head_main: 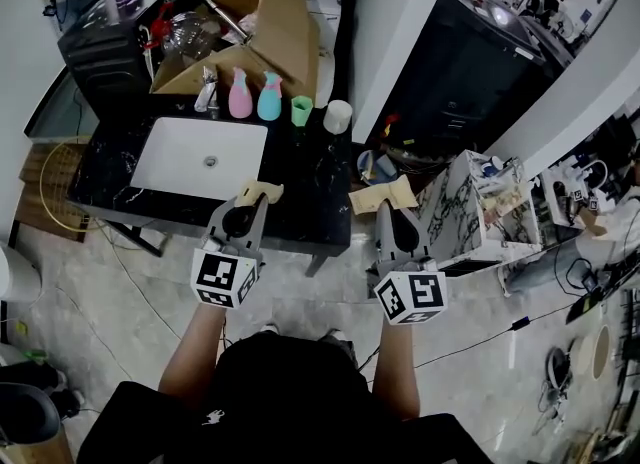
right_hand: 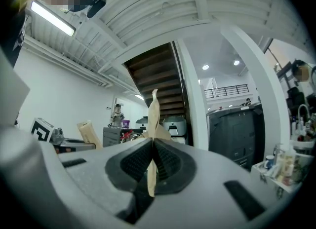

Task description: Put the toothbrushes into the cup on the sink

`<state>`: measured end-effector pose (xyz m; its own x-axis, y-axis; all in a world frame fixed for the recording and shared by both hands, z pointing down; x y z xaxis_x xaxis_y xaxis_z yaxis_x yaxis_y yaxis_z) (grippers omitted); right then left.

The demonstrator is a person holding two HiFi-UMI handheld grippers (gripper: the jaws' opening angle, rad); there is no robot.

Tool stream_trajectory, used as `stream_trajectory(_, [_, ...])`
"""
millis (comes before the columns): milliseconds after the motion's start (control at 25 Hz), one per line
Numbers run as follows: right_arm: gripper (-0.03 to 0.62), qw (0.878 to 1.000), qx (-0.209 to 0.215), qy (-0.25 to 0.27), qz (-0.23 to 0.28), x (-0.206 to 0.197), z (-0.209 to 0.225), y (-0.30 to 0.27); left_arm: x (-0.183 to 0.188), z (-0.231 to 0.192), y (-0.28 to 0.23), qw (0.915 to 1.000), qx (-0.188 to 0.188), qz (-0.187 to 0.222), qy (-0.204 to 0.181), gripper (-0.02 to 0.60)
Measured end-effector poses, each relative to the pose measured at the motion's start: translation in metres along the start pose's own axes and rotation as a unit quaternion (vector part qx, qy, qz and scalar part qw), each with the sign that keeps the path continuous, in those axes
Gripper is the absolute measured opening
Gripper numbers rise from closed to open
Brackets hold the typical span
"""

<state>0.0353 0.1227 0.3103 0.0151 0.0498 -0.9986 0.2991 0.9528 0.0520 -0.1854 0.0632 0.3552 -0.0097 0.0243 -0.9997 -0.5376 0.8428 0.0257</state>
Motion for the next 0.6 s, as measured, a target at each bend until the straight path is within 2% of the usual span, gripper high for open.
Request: stream_trajectory(600, [0.006,1.000,-0.002,0.019,-0.019,-0.003,-0.057,-0.023,-0.014,-0.067,0.042,0.9995,0.028,0.002,0.015,0.031])
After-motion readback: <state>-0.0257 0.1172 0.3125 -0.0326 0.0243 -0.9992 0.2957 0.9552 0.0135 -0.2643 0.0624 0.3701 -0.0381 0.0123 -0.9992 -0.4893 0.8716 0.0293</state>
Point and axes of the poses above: the fingertips, and each gripper's own axes: y backward along the fingers, z to its right, x out of its top, the point moved 2 cm from there along y, backward along the fingers, and after that the axes turned 6 degrees about x, right-handed, at the moved point
